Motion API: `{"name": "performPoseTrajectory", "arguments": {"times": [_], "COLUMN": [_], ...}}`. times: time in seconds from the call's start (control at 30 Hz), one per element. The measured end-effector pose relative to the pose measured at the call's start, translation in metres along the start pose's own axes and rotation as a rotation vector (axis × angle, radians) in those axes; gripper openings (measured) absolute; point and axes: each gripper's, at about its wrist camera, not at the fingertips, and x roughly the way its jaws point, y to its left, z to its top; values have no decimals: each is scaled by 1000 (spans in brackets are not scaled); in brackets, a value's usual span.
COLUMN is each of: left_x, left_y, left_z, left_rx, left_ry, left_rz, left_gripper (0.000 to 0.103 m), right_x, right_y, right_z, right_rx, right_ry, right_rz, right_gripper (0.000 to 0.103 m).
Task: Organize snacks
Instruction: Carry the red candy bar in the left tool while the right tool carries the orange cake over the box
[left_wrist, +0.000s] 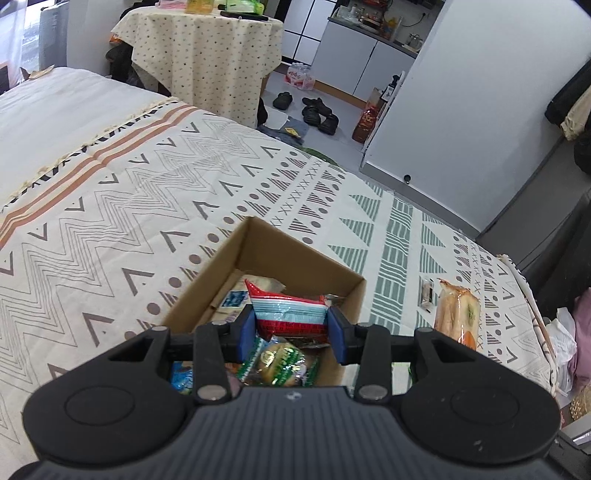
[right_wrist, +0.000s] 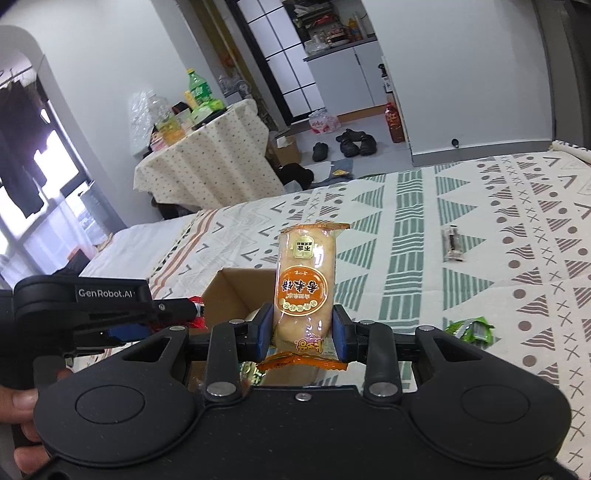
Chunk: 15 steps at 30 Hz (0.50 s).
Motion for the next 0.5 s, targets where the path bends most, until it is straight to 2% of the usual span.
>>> {"name": "performPoseTrajectory", "arguments": {"times": [0.3,0.5], "left_x": [20,32], "left_y": [16,28], "left_z": [2,4], "left_rx": [-26,-43], "left_ry": [27,62], "left_rz": [-7,29], "left_gripper": [41,50], "right_x": [18,34], "right_y": [19,29], "right_z": [-3,-4], "right_rx": [-31,-52], "right_ry": [28,51], "right_rz": [32,34], "right_gripper": [33,33]}}
